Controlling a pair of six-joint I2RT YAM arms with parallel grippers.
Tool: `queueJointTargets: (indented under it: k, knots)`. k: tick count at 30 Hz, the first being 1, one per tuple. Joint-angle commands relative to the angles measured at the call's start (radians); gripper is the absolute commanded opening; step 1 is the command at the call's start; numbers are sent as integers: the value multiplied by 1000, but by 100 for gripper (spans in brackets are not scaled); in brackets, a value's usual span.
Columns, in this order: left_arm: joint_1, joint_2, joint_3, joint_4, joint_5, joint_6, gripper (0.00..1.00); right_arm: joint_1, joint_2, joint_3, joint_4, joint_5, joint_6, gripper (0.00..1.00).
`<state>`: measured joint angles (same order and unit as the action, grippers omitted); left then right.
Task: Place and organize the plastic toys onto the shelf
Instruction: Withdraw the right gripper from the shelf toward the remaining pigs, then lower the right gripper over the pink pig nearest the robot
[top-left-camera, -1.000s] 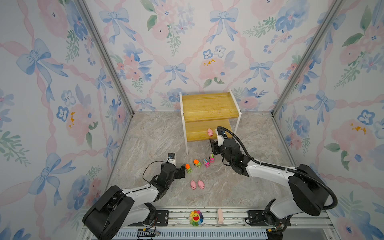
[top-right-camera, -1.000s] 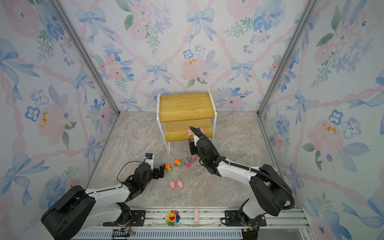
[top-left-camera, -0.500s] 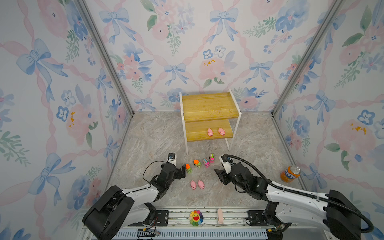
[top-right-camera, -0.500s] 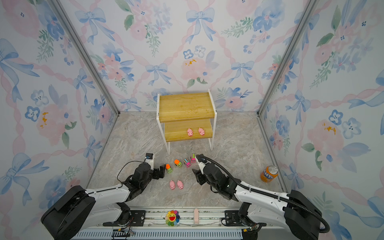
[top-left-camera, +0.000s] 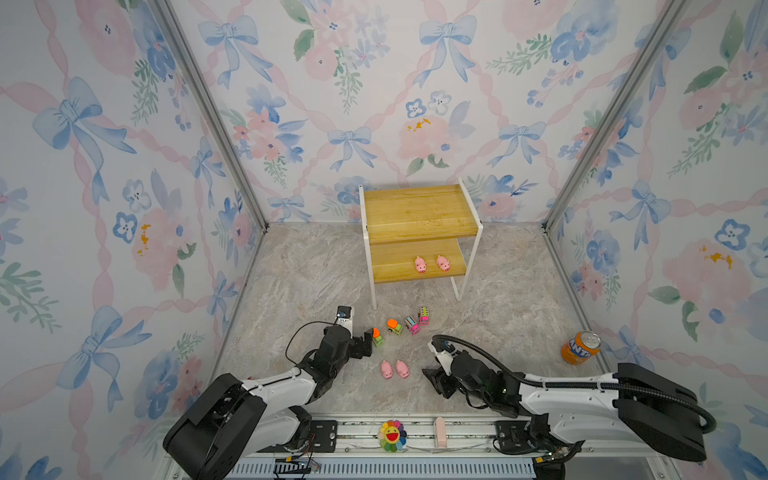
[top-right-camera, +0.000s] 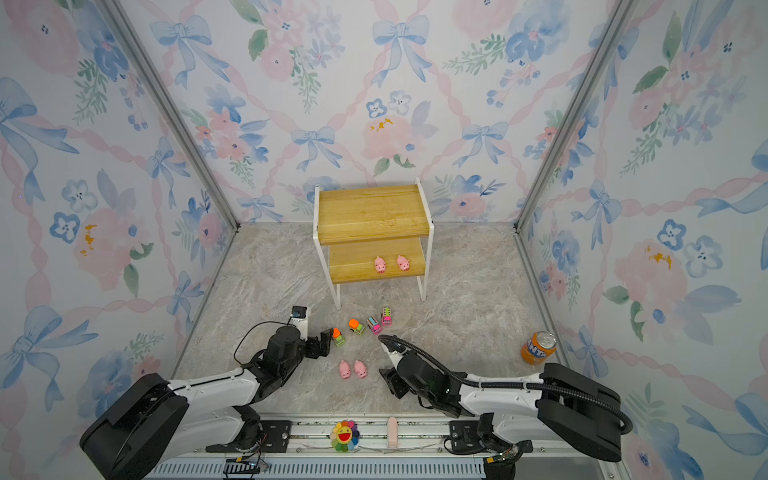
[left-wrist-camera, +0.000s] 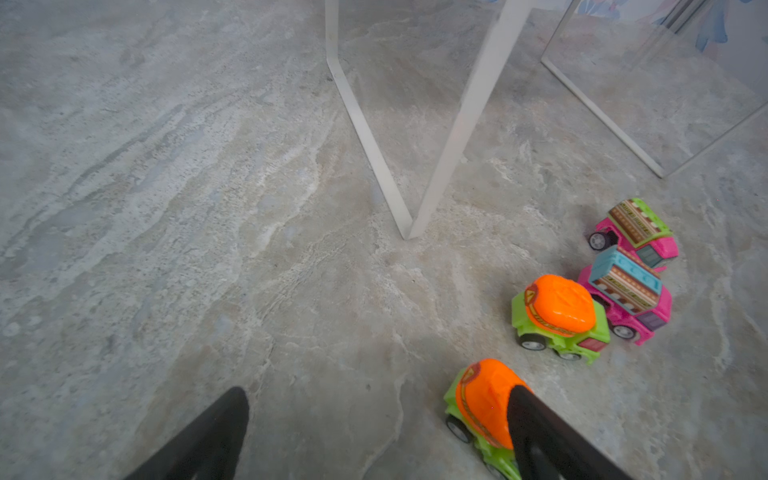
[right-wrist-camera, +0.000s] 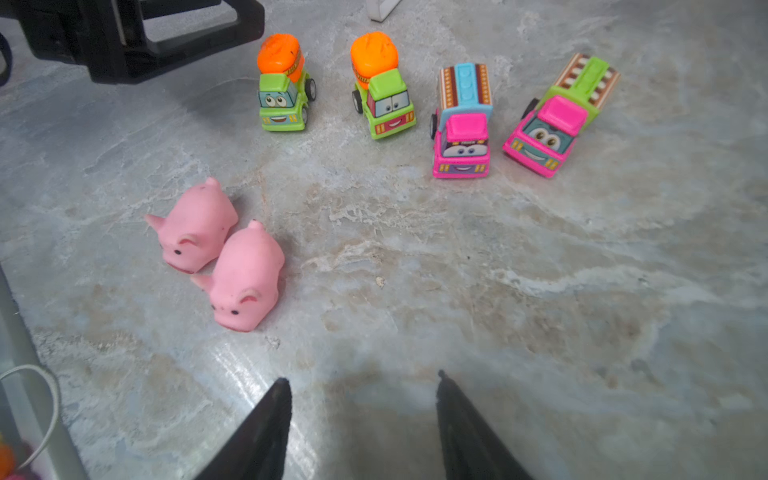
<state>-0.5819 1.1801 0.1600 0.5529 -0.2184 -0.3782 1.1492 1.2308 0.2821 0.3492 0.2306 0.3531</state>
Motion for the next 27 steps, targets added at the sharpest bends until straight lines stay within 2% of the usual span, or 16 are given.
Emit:
queueJointTargets:
  k: [1,9,27]
  knots:
    - [4,16,9,1,18,-1,98,30,30,17,99,-27,11,58]
    - [5,32,19,-2,14,1,98,89,124,40,173,-32,13,59]
    - [4,15,9,-5,47,4,98,104,354,69,382,-61,47,60]
